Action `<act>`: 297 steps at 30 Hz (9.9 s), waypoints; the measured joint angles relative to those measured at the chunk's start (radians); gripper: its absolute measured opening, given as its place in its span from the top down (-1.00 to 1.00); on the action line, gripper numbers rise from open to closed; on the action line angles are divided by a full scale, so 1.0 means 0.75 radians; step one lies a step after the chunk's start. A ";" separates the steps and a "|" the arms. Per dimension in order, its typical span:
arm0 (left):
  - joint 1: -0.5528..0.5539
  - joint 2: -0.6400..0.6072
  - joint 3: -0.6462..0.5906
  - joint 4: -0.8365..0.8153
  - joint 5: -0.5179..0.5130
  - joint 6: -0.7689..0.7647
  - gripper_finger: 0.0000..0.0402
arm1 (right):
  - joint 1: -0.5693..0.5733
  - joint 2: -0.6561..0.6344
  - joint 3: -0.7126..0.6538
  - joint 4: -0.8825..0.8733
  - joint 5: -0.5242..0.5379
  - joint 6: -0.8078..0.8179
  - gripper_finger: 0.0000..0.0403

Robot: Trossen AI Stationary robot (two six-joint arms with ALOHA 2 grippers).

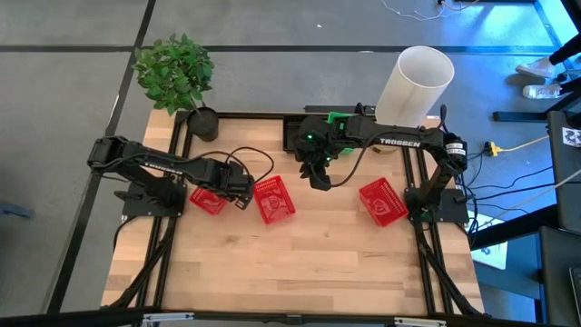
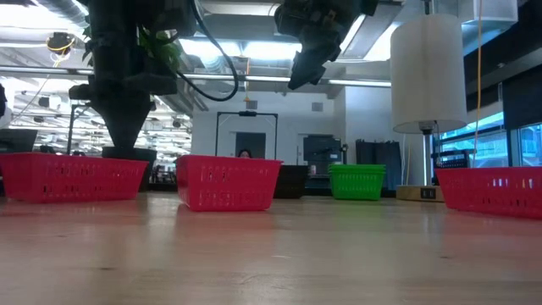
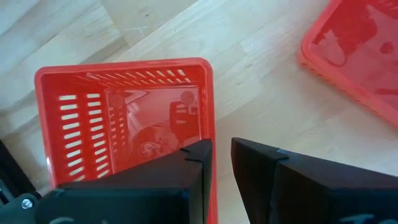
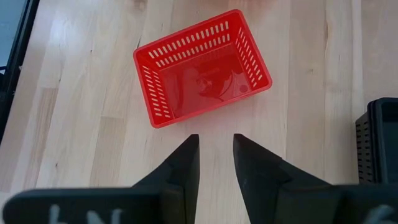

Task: Stack baskets by color
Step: Stack the left red bin on the middle red bin, then stack the right red bin on the left red bins

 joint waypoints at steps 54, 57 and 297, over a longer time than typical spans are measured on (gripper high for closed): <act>-0.061 0.151 0.042 -0.368 -0.034 -0.284 0.74 | 0.000 0.000 0.000 -0.009 -0.002 0.001 0.52; -0.061 0.151 0.042 -0.368 -0.033 -0.284 0.74 | -0.001 0.000 0.000 -0.009 -0.001 0.001 0.52; 0.214 -0.867 0.289 0.355 -0.160 1.980 0.86 | 0.278 0.632 0.831 -0.357 0.547 1.399 0.99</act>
